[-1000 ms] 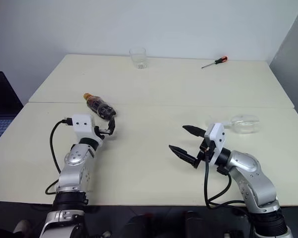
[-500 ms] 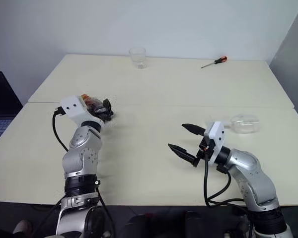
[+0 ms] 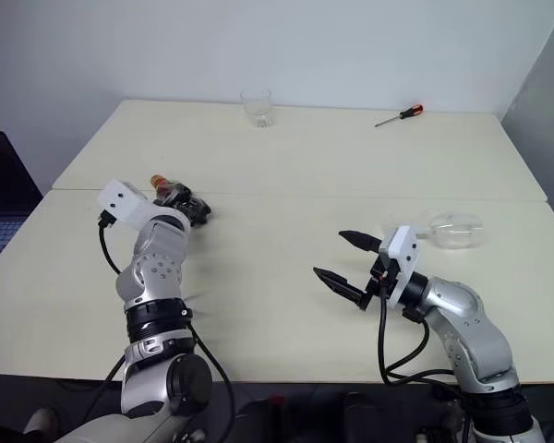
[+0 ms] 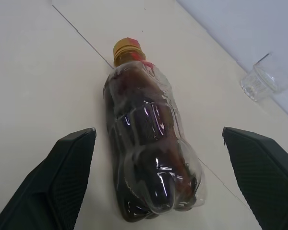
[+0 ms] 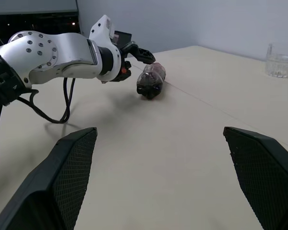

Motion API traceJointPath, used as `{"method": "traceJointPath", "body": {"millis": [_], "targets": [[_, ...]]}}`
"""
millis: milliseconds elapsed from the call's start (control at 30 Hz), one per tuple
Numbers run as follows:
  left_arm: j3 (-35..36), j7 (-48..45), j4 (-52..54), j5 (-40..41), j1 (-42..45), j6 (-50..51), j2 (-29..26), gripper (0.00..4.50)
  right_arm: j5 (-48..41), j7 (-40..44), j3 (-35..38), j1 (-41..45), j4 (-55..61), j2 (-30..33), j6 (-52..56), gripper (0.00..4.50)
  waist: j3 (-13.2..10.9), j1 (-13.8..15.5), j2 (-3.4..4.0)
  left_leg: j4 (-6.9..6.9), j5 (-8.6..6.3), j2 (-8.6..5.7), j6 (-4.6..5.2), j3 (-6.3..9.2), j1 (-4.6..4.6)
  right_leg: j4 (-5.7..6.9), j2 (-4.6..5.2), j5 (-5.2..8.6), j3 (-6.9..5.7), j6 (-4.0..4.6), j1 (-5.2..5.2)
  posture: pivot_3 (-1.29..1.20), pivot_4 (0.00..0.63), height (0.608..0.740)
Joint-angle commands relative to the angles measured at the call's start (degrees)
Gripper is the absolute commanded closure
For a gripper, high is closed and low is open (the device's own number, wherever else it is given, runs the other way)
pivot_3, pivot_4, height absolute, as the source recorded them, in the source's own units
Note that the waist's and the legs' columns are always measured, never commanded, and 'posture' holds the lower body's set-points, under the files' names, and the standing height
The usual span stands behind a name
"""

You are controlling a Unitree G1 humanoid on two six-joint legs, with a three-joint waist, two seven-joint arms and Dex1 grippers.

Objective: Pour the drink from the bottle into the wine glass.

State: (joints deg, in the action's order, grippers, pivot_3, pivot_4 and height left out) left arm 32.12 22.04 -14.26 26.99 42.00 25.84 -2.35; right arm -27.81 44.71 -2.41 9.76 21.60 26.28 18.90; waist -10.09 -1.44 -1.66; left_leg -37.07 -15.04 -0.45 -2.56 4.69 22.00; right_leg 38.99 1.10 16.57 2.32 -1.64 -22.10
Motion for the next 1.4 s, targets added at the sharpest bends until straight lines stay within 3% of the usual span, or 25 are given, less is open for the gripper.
{"method": "traceJointPath", "body": {"millis": [33, 567, 833, 1067, 1400], "targets": [[0.79, 0.39, -2.51, 1.48, 2.52, -0.91, -0.85, 0.02, -0.28, -0.4, 0.38, 0.84, 1.08, -0.16, -0.15, 0.0, 0.0, 0.02, 0.0, 0.0, 0.0, 0.0, -0.01, 0.0, 0.0, 0.0, 0.0, 0.0, 0.0, 0.0, 0.0, 0.0, 0.15, 0.74], [2.32, 1.4, -11.21, 2.75, 5.6, -1.87, -3.22, 0.02, -0.25, -1.68, 0.21, 0.44, 1.76, -0.36, 0.35, 0.0, 0.0, -0.03, -0.01, 0.01, 0.05, 0.01, -0.1, -0.01, -0.01, 0.01, -0.01, 0.0, 0.01, 0.0, -0.01, 0.0, 0.15, 0.74], [1.95, 1.17, -11.33, 2.66, 6.03, -2.62, -3.82, 1.93, -0.09, -2.38, -0.24, 0.11, 2.04, -0.84, 0.25, 0.0, 0.0, -0.05, -0.01, 0.01, 0.06, 0.02, -0.11, -0.01, -0.02, 0.01, -0.01, 0.0, 0.01, 0.0, -0.01, 0.0, 0.15, 0.74], [1.49, 2.76, -7.84, 2.92, 4.59, 0.77, -3.91, 1.98, -0.02, -2.56, -0.38, 0.41, 1.54, -0.89, -0.13, 0.0, 0.0, -0.05, -0.01, 0.01, 0.07, 0.02, -0.12, 0.0, -0.01, 0.01, 0.0, 0.0, 0.01, 0.0, -0.01, 0.0, 0.15, 0.74], [2.38, 15.97, 8.02, 2.87, 1.08, 19.91, -2.72, 1.99, 0.01, -2.33, -0.51, 0.41, 1.27, -0.89, -0.26, 0.0, 0.0, -0.18, -0.01, 0.01, 0.06, 0.04, -0.12, -0.01, -0.01, 0.02, 0.01, 0.0, 0.04, 0.0, -0.03, 0.0, 0.15, 0.74]]}}
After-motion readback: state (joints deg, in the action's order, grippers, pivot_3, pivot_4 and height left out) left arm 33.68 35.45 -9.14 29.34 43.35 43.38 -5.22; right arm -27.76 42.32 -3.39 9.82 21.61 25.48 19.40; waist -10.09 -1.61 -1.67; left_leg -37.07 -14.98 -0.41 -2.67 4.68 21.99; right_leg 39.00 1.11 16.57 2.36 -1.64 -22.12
